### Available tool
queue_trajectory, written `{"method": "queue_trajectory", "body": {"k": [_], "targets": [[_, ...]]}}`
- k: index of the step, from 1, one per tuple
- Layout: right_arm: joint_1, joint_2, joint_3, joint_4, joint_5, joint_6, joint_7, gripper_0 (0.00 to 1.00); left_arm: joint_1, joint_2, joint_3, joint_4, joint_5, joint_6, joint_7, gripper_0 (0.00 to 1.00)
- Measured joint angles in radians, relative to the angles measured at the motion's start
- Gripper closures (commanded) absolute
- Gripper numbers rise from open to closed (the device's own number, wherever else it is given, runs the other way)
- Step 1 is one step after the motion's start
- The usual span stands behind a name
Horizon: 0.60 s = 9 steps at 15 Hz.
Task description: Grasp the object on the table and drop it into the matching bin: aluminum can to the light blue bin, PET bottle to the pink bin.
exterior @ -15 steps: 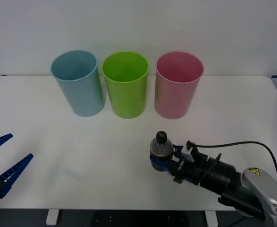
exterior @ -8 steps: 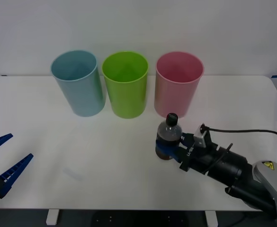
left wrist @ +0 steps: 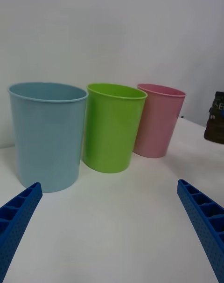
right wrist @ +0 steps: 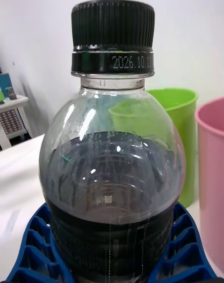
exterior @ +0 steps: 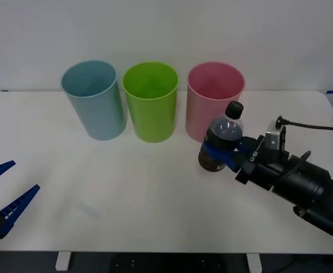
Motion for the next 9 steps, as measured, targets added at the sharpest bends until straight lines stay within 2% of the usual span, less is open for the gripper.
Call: {"method": "queue_trajectory", "body": {"k": [3,5,9], "targets": [[-0.003,-0.032,-0.039,-0.071,-0.021,0.006,-0.121,1.0,0.0,0.0,0.0,0.0,0.0,0.0,0.0,0.0],[-0.006,-0.062,-0.048,-0.129,-0.031,0.053,-0.187,1.0,0.0,0.0,0.0,0.0,0.0,0.0,0.0,0.0],[-0.058,-0.113,-0.049,-0.18,-0.038,0.152,-0.23,1.0,0.0,0.0,0.0,0.0,0.0,0.0,0.0,0.0]]}}
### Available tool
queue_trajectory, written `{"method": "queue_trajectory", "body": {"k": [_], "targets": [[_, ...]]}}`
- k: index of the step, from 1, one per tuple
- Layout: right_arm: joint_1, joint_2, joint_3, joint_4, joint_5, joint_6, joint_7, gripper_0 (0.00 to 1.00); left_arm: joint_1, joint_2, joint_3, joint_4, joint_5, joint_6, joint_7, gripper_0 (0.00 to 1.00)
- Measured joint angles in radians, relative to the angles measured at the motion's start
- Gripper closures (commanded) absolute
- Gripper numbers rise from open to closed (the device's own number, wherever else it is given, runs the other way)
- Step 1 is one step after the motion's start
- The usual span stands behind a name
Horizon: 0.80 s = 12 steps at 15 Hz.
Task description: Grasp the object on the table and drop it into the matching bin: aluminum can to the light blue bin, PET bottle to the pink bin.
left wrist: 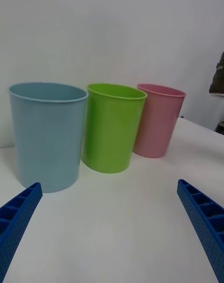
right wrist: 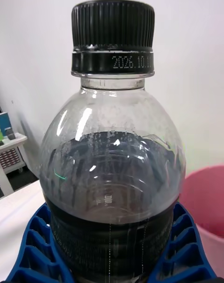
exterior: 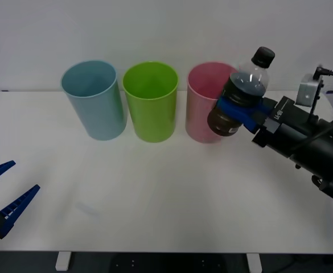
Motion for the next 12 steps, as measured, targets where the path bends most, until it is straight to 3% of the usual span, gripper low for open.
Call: {"method": "queue_trajectory", "body": {"k": [6,12], "targets": [[-0.141,-0.093,0.041,0.03,0.001,0.137,-0.003,1.0,0.0,0.0,0.0,0.0,0.0,0.0,0.0,0.0],[-0.336,-0.104,0.105,0.242,0.007,0.139,0.009,1.0,0.0,0.0,0.0,0.0,0.0,0.0,0.0,0.0]]}}
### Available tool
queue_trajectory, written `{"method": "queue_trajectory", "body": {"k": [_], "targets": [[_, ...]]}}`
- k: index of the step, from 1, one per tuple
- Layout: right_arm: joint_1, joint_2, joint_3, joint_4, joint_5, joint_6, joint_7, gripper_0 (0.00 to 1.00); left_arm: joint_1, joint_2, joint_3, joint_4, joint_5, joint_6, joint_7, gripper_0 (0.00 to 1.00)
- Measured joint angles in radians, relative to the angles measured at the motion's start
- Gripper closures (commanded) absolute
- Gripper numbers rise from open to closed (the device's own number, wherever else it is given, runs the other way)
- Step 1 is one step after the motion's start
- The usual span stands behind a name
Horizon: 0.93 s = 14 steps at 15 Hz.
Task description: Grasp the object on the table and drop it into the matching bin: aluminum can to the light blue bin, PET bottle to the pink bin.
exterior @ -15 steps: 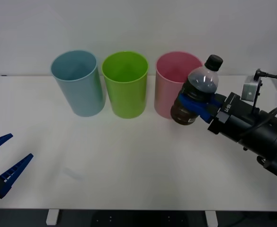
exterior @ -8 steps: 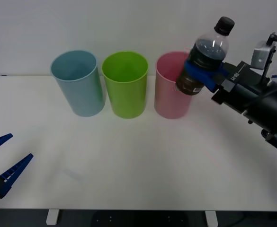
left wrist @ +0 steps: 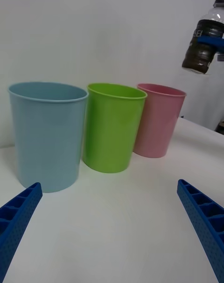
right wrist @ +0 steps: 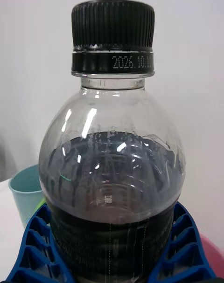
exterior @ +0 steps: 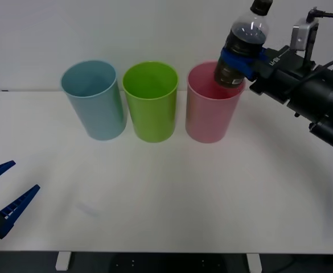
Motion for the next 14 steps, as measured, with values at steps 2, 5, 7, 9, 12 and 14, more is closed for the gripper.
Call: {"method": "queue_trajectory", "body": {"k": [2,5,7,9,12,14], "targets": [[-0.058,0.021,0.015,0.073,0.023,0.001,0.005,1.0,0.0,0.0,0.0,0.0,0.0,0.0,0.0,0.0],[-0.136,0.064,0.031,0.179,0.065,0.001,0.007,1.0,0.0,0.0,0.0,0.0,0.0,0.0,0.0,0.0],[-0.181,0.085,0.049,0.245,0.077,0.001,0.01,1.0,0.0,0.0,0.0,0.0,0.0,0.0,0.0,0.0],[-0.212,0.104,0.054,0.289,0.098,0.002,0.014,1.0,0.0,0.0,0.0,0.0,0.0,0.0,0.0,0.0],[-0.22,0.116,0.055,0.302,0.109,0.008,0.015,0.97,0.0,0.0,0.0,0.0,0.0,0.0,0.0,0.0],[-0.22,0.117,0.057,0.302,0.109,0.01,0.016,0.17,0.0,0.0,0.0,0.0,0.0,0.0,0.0,0.0]]}}
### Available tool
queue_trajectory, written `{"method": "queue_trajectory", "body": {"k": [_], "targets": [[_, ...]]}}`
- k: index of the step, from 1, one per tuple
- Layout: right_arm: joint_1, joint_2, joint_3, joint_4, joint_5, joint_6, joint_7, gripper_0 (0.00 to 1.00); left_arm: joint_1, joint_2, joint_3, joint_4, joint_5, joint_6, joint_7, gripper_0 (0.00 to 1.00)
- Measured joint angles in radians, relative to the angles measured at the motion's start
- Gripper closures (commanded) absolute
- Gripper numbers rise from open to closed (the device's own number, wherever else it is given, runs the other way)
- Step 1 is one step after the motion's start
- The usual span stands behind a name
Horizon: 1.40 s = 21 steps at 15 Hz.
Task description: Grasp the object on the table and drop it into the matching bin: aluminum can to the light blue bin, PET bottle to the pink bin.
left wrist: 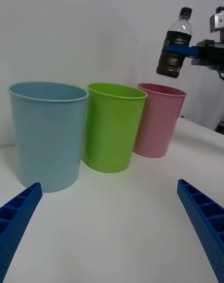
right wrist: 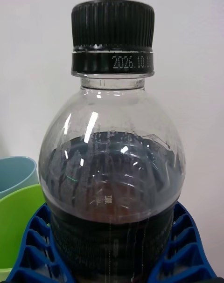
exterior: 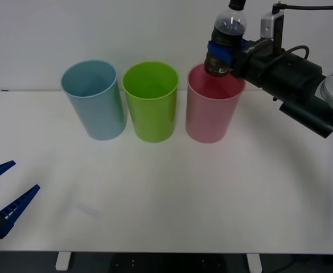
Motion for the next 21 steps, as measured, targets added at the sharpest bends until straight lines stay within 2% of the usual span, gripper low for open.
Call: {"method": "queue_trajectory", "body": {"k": [1,10,16,18,21], "targets": [[-0.001,0.0,0.0,0.0,0.0,0.003,0.003,0.0,0.0,0.0,0.0,0.0,0.0,0.0,0.0,0.0],[0.012,0.001,-0.002,-0.012,-0.006,0.003,0.032,0.0,0.0,0.0,0.0,0.0,0.0,0.0,0.0,0.0],[0.166,-0.013,-0.054,-0.191,-0.012,0.003,0.05,0.0,0.0,0.0,0.0,0.0,0.0,0.0,0.0,0.0],[0.231,-0.033,-0.062,-0.263,-0.041,0.001,0.069,0.0,0.0,0.0,0.0,0.0,0.0,0.0,0.0,0.0],[0.337,-0.042,-0.113,-0.351,-0.055,-0.059,0.092,0.0,0.0,0.0,0.0,0.0,0.0,0.0,0.0,0.0]]}}
